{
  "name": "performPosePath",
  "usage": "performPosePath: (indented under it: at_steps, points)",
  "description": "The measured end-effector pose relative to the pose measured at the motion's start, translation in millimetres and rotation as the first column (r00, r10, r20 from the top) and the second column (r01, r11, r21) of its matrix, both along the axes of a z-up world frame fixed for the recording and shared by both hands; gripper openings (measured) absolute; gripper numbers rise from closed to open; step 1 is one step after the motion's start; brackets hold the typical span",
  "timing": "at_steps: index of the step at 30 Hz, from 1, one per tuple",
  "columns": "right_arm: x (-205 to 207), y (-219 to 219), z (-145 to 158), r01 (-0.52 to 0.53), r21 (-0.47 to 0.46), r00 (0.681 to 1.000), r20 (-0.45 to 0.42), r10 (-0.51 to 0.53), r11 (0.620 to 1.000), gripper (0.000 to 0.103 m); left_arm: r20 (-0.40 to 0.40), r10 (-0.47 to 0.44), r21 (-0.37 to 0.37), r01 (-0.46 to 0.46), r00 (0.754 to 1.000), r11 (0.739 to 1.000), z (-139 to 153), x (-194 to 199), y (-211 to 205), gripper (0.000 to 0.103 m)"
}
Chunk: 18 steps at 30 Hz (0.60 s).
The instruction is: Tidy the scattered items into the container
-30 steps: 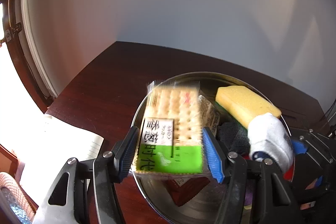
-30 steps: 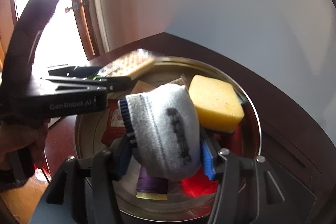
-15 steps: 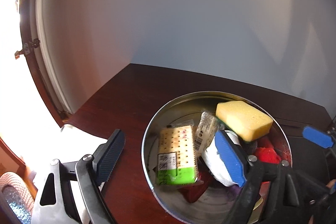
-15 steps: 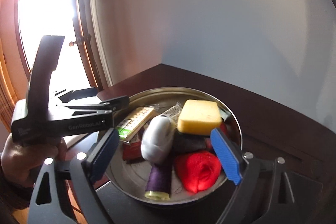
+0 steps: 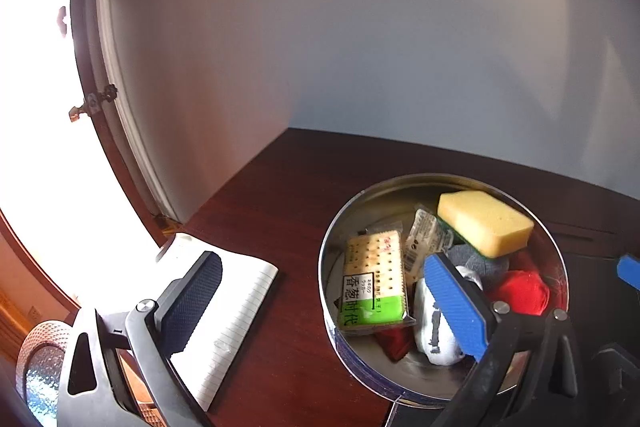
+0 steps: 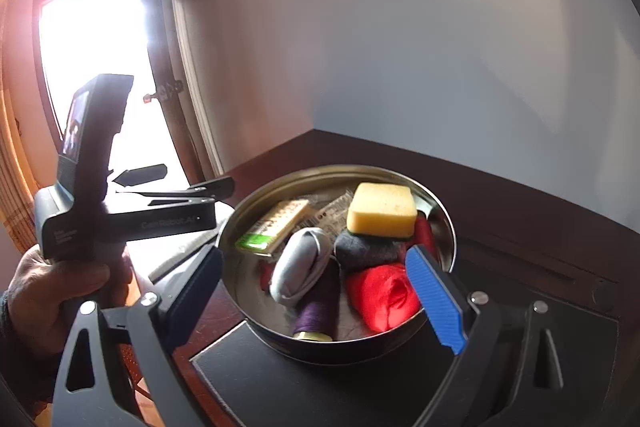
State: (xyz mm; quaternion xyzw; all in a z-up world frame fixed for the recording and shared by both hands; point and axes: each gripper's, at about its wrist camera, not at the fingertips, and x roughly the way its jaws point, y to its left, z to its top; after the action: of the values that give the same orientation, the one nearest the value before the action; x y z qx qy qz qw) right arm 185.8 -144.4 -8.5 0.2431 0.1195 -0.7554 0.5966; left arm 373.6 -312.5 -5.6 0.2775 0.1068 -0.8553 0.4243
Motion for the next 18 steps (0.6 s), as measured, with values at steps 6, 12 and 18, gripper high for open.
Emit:
performPosePath:
  at_steps: [6,12,18]
  points:
    - [5.8,12.3,9.5,0.001,-0.017,1.0,-0.006,-0.001,1.0,0.095,-0.035,-0.006,-0.032,0.005,0.999,0.999,13.8,15.0,5.8,0.102]
    - [8.2,21.9,17.2,0.015,-0.044,1.0,-0.013,-0.015,0.999,0.095,-0.063,-0.019,-0.045,0.016,0.998,0.999,24.6,28.1,2.9,0.102]
    - [10.9,26.6,18.2,0.025,-0.044,0.999,-0.02,-0.025,0.999,0.1,-0.065,-0.02,-0.098,0.014,0.998,0.995,31.3,28.7,9.3,0.102]
